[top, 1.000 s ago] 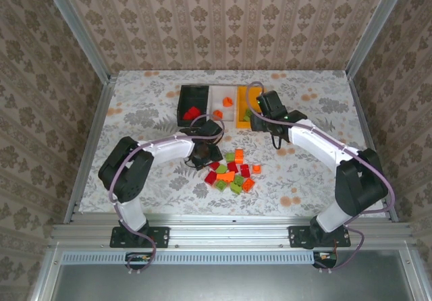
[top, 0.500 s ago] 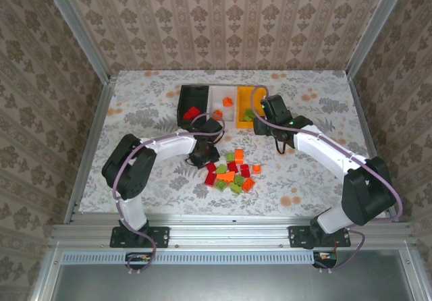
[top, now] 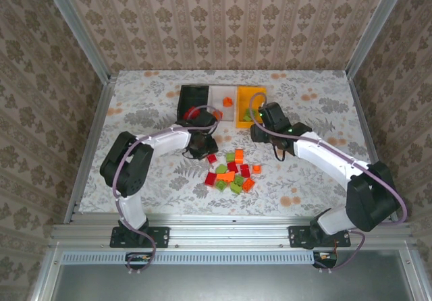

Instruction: Sort the legos into containers by color

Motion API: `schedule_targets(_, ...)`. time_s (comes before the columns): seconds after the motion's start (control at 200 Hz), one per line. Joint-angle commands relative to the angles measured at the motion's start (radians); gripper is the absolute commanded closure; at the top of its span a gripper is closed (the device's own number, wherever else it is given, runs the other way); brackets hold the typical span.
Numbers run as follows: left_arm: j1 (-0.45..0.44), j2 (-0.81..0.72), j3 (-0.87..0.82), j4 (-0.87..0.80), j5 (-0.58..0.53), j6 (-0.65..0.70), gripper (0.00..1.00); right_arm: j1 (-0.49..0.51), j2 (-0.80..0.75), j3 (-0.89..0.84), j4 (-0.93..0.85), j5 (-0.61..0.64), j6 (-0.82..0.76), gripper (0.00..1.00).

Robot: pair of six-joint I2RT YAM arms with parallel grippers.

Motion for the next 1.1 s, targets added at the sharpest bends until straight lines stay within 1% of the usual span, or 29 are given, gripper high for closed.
schedule_targets(0.0,0.015,-0.056,0.054,0.073,-0.049,0.089,0.83,0.043,-0.024,-0.044,0.032,-0.009,0.076,0.41)
schedule_targets(0.095,0.031,-0.101,0.095,0.026,-0.085,0.15,0.83,0.06,-0.022,-0.078,0.061,0.004,0.12,0.41)
schedule_targets(0.225,0.108,-0.11,0.222,-0.078,-0.156,0.292,0.81,0.06,-0.014,-0.099,0.075,0.018,0.144,0.41)
schedule_targets(0.325,0.163,-0.04,0.383,-0.182,-0.237,0.402,0.81,0.06,-0.001,-0.104,0.088,0.004,0.162,0.41)
schedule_targets(0.38,0.178,0.024,0.475,-0.24,-0.308,0.45,0.81,0.06,0.01,-0.104,0.094,-0.001,0.173,0.41)
schedule_targets(0.44,0.197,0.102,0.569,-0.283,-0.345,0.486,0.82,0.06,0.02,-0.103,0.099,-0.007,0.181,0.41)
schedule_targets(0.505,0.205,0.184,0.667,-0.318,-0.333,0.505,0.82,0.06,0.023,-0.103,0.098,-0.009,0.183,0.41)
schedule_targets(0.525,0.234,0.206,0.693,-0.325,-0.327,0.51,0.82,0.06,0.022,-0.104,0.097,-0.009,0.182,0.41)
schedule_targets(0.62,0.256,0.311,0.808,-0.34,-0.295,0.542,0.82,0.06,0.012,-0.11,0.089,-0.005,0.18,0.41)
schedule_targets(0.71,0.263,0.413,0.936,-0.415,-0.286,0.556,0.82,0.06,-0.002,-0.117,0.083,-0.005,0.177,0.41)
schedule_targets(0.79,0.264,0.465,0.992,-0.436,-0.273,0.569,0.8,0.06,-0.014,-0.124,0.078,-0.002,0.176,0.41)
schedule_targets(0.875,0.264,0.49,1.014,-0.435,-0.257,0.578,0.75,0.06,-0.014,-0.123,0.073,-0.003,0.171,0.41)
schedule_targets(0.97,0.266,0.498,1.014,-0.433,-0.249,0.573,0.66,0.06,-0.008,-0.121,0.074,-0.016,0.172,0.41)
schedule_targets(1.06,0.265,0.491,1.013,-0.433,-0.231,0.571,0.5,0.066,0.01,-0.113,0.073,-0.032,0.181,0.41)
schedule_targets(1.095,0.264,0.482,1.011,-0.434,-0.223,0.571,0.41,0.075,0.022,-0.106,0.07,-0.03,0.186,0.41)
